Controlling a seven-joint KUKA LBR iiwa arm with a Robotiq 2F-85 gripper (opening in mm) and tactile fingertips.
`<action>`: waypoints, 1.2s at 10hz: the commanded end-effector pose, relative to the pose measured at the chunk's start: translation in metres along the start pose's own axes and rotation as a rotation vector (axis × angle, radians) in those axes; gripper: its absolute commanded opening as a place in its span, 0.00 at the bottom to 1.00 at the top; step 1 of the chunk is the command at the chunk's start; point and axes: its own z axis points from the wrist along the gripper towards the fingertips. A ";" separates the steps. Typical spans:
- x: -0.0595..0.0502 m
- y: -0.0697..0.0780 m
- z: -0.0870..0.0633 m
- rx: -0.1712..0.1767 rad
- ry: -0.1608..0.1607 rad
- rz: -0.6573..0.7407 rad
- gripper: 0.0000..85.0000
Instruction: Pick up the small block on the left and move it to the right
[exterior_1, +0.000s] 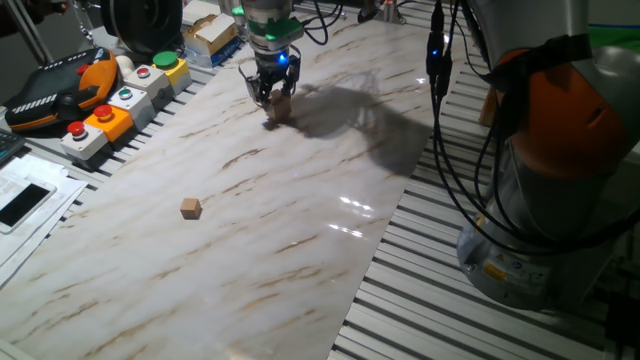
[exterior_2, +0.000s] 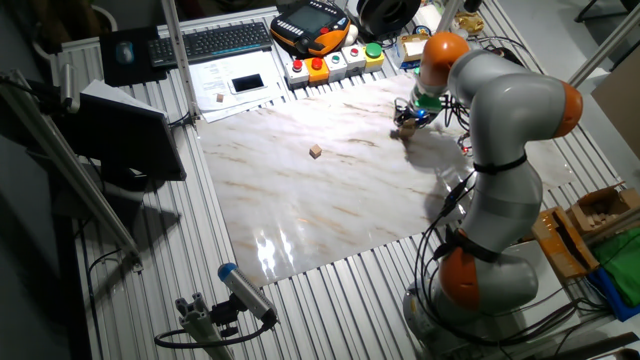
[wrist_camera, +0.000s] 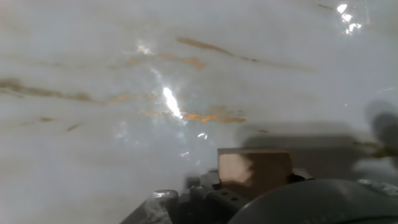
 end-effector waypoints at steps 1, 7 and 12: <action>0.001 0.002 -0.005 0.001 0.000 -0.008 0.01; 0.018 0.030 -0.039 -0.035 0.029 -0.171 0.01; 0.029 0.061 -0.056 -0.024 0.057 -0.235 0.01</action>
